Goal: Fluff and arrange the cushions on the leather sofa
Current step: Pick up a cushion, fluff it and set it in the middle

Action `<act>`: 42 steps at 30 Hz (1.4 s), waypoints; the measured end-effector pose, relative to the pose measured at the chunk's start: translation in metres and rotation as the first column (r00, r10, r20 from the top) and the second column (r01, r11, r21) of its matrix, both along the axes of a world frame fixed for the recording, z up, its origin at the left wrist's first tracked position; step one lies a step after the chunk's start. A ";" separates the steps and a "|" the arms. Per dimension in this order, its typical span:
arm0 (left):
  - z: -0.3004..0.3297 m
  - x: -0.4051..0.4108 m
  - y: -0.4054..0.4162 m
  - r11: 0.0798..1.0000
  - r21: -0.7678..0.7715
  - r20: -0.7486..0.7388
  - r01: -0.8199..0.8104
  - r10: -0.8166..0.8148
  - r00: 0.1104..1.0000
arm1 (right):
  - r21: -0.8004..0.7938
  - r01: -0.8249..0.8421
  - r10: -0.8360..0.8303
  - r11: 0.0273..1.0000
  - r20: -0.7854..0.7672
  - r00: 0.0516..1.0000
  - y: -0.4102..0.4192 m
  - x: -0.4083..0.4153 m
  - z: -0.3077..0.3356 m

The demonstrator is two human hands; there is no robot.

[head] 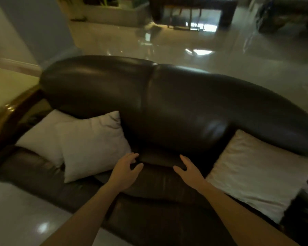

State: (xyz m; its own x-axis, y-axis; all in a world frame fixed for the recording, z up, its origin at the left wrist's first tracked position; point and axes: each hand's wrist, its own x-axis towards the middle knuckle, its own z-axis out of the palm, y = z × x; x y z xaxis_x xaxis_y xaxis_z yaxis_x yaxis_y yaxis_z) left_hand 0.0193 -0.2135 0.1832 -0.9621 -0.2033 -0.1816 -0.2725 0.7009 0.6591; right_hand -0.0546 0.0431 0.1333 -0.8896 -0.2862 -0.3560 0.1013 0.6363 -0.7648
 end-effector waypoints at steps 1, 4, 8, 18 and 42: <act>0.001 0.009 -0.019 1.000 0.000 -0.011 -0.019 0.019 1.000 | -0.004 -0.011 0.011 1.000 -0.006 1.000 -0.019 0.002 0.004; 0.001 0.034 -0.067 0.995 0.038 -0.005 -0.090 0.091 0.996 | 0.002 -0.015 0.015 1.000 -0.009 1.000 -0.063 0.005 0.011; 0.000 0.057 -0.118 0.968 0.104 0.004 -0.227 0.228 0.974 | 0.003 -0.008 0.008 1.000 0.045 0.999 -0.105 0.009 0.009; -0.026 0.071 -0.233 0.862 0.212 0.162 -0.461 0.434 0.886 | -0.013 0.021 -0.019 1.000 0.193 0.981 -0.199 -0.019 -0.029; -0.138 -0.071 -0.473 0.723 0.231 0.508 -0.651 0.482 0.714 | 0.032 0.216 -0.209 0.976 0.412 0.887 -0.379 -0.146 -0.126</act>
